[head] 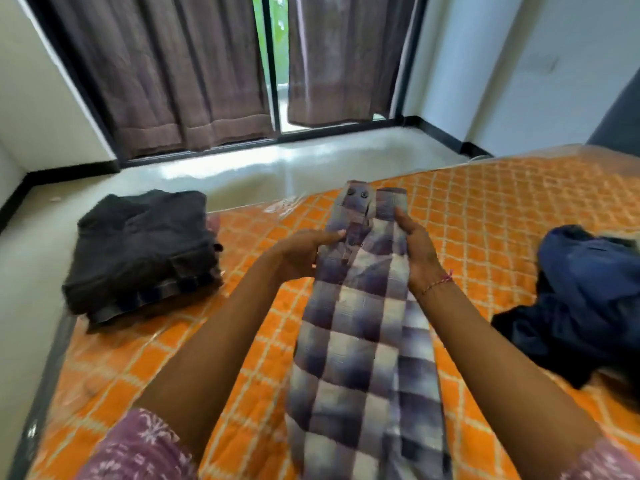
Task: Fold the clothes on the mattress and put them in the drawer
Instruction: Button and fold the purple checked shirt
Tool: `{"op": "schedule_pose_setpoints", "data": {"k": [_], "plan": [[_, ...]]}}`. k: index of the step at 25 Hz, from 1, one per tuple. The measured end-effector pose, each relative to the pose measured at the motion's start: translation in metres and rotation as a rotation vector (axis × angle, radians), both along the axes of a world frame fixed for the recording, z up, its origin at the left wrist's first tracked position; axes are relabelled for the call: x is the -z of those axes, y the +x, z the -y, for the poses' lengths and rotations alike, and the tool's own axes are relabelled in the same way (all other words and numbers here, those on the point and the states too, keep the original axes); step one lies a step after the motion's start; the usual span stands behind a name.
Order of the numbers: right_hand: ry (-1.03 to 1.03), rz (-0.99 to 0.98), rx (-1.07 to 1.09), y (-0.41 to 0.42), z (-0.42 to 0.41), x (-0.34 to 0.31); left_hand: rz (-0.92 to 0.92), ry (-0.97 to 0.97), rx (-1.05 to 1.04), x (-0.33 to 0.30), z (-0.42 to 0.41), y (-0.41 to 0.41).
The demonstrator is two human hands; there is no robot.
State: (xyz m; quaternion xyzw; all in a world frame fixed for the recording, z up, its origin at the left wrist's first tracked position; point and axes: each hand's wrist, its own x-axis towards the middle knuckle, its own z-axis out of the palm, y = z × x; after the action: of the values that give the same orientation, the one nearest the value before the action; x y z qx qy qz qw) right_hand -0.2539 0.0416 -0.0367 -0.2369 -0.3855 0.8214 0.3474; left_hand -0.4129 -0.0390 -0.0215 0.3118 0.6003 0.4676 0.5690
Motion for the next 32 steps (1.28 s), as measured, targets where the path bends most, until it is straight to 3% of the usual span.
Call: {"op": "schedule_pose_setpoints", "data": {"k": [3,6,7,10,14,17,21,23,25,26,27,29,32], "plan": [[-0.151,0.137,-0.021,0.015,-0.08,0.022,0.085,0.019,-0.253,0.039,-0.058,0.023],[-0.237,0.626,-0.089,0.032,-0.085,0.084,0.045,-0.295,-0.281,0.112,-0.078,0.033],[-0.248,0.694,-0.127,0.038,-0.08,0.105,0.05,-0.348,-0.284,0.129,-0.079,0.034],[-0.202,0.683,-0.007,0.037,-0.08,0.119,0.048,-0.317,-0.32,0.143,-0.089,0.031],[-0.164,0.449,0.36,0.037,-0.084,0.12,0.109,-0.136,-0.27,0.135,-0.1,0.033],[-0.016,0.605,0.386,0.035,-0.078,0.128,-0.039,-0.135,-0.311,0.143,-0.102,0.037],[0.087,0.609,0.439,0.024,-0.096,0.125,-0.124,0.013,-0.447,0.133,-0.109,0.031],[0.245,0.881,0.456,0.019,-0.1,0.124,-0.313,0.024,-0.441,0.129,-0.107,0.035],[0.562,1.207,0.495,0.014,-0.092,0.127,-0.927,0.013,-0.363,0.134,-0.1,0.047],[0.747,1.258,0.456,0.01,-0.082,0.133,-1.209,0.041,-0.254,0.141,-0.096,0.053],[0.903,1.29,0.342,0.007,-0.07,0.141,-1.375,0.058,-0.091,0.149,-0.092,0.057],[1.087,1.439,0.062,0.004,-0.05,0.163,-1.427,-0.011,0.204,0.165,-0.079,0.066],[1.075,1.619,-0.063,0.006,-0.036,0.164,-1.399,-0.058,0.266,0.167,-0.055,0.066]]}}
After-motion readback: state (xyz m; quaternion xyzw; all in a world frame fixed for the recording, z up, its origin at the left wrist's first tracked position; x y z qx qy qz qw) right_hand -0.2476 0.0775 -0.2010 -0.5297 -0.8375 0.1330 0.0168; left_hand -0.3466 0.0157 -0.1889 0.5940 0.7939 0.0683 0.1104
